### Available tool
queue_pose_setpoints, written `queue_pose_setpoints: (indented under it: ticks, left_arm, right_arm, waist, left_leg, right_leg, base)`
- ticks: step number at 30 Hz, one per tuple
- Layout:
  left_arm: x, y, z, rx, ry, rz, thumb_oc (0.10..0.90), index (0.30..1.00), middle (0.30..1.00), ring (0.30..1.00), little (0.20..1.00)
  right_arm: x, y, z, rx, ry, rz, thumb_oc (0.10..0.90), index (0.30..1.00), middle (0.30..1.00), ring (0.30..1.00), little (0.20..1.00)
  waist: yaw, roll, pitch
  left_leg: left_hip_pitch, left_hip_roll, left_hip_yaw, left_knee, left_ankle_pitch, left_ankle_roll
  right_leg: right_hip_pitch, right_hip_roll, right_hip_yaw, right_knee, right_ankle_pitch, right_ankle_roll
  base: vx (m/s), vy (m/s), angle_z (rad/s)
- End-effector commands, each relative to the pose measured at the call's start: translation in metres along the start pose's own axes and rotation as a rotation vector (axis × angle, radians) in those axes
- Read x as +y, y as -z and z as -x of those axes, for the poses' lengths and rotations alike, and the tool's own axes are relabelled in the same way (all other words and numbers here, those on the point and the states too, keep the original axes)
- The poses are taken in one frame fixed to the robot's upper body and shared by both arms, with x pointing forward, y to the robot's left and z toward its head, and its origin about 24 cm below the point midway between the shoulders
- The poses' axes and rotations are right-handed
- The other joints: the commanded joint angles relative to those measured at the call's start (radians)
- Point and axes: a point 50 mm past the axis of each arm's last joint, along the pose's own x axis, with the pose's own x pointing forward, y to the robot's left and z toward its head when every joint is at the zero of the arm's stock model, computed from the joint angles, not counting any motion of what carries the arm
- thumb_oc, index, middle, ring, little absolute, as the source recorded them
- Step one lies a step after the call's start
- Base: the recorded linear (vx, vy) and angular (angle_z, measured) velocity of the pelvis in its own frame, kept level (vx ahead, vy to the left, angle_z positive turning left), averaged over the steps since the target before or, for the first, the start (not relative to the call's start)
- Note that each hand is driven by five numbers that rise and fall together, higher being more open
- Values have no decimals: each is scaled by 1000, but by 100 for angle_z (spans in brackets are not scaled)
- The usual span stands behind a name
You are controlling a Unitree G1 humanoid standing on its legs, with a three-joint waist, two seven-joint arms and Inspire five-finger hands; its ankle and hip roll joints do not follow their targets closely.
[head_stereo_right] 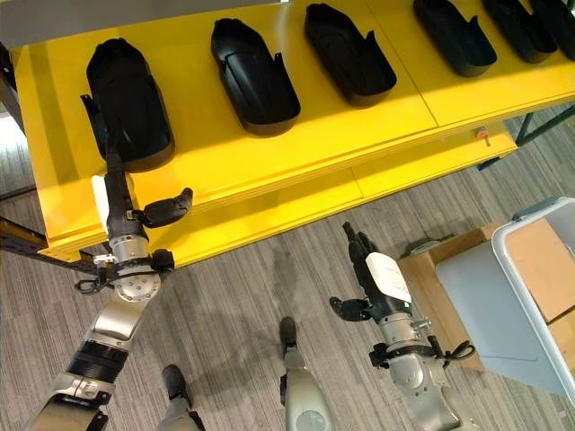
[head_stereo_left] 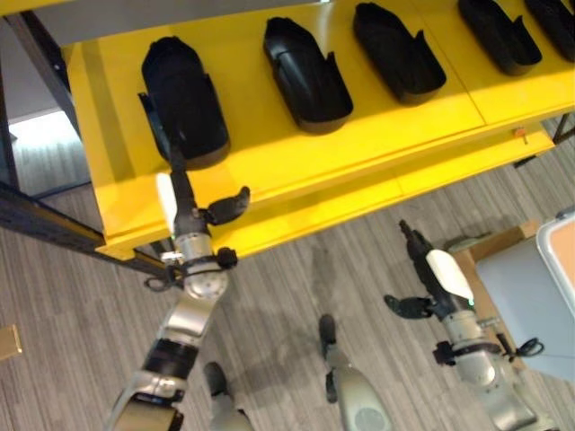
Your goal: Move parts from the plastic box to the shelf.
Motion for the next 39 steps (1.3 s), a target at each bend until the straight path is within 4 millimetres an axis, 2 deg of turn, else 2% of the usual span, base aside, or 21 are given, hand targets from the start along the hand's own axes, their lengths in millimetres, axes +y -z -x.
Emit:
queue_pose_setpoints:
  ticks: [1,12,18,24,31,35,37,38,39]
  left_arm:
    - [1,-48,-27,-221,-36,83,900,1000,1000,1000,1000]
    - [16,-56,-28,-266,-88,84,900,1000,1000,1000,1000]
    - [26,-74,-27,-364,-101,87,900,1000,1000,1000,1000]
    - [32,-101,-26,-490,-100,114,900,1000,1000,1000,1000]
    - [36,-116,-21,-561,-83,172,900,1000,1000,1000,1000]
    - [41,-110,-13,-534,-44,255,900,1000,1000,1000,1000]
    - [45,-94,-4,-446,11,383,900,1000,1000,1000,1000]
    - [46,-93,-4,-443,13,384,900,1000,1000,1000,1000]
    - [47,-84,2,-393,41,419,900,1000,1000,1000,1000]
  right_arm:
    - [-38,-18,-18,-115,200,-13,900,1000,1000,1000,1000]
    - [-38,-18,-18,-117,210,-18,900,1000,1000,1000,1000]
    - [-40,-18,-19,-122,212,-22,900,1000,1000,1000,1000]
    - [-42,-21,-18,-138,201,-22,900,1000,1000,1000,1000]
    - [-44,-21,-18,-137,197,-24,900,1000,1000,1000,1000]
    - [-45,-19,-16,-126,196,-28,900,1000,1000,1000,1000]
    - [-46,-16,-14,-107,196,-42,900,1000,1000,1000,1000]
    - [-46,-16,-14,-106,193,-43,900,1000,1000,1000,1000]
    - [-46,-15,-13,-97,194,-55,900,1000,1000,1000,1000]
  waist:
    - [0,0,-15]
    - [11,8,-18]
    - [19,16,-28]
    - [23,25,-44]
    - [26,35,-61]
    - [30,40,-73]
    - [36,45,-82]
    - [35,45,-84]
    - [39,48,-90]
  left_leg:
    - [86,-79,-7,-7,-30,96]
    - [91,-81,-13,-7,-33,96]
    - [97,-84,-19,-7,-38,98]
    - [104,-88,-27,-7,-41,100]
    - [114,-89,-31,-7,-43,99]
    - [123,-90,-34,-7,-48,100]
    - [137,-89,-36,-7,-50,100]
    - [137,-89,-36,-7,-50,100]
    - [145,-89,-39,-7,-51,99]
  right_leg:
    - [-32,75,-12,198,-186,-25]
    - [-23,71,-19,195,-187,-24]
    - [-6,67,-24,192,-192,-25]
    - [10,59,-31,182,-187,-25]
    - [28,59,-33,168,-183,-24]
    - [43,58,-32,164,-183,-25]
    - [62,59,-36,160,-184,-26]
    - [64,59,-36,157,-183,-26]
    - [78,58,-38,150,-183,-27]
  base:
    - [0,0,0]
    - [0,0,0]
    - [0,0,0]
    - [-2,6,1]
    - [-4,3,1]
    - [0,0,0]
    - [7,9,3]
    - [0,0,0]
    - [0,0,0]
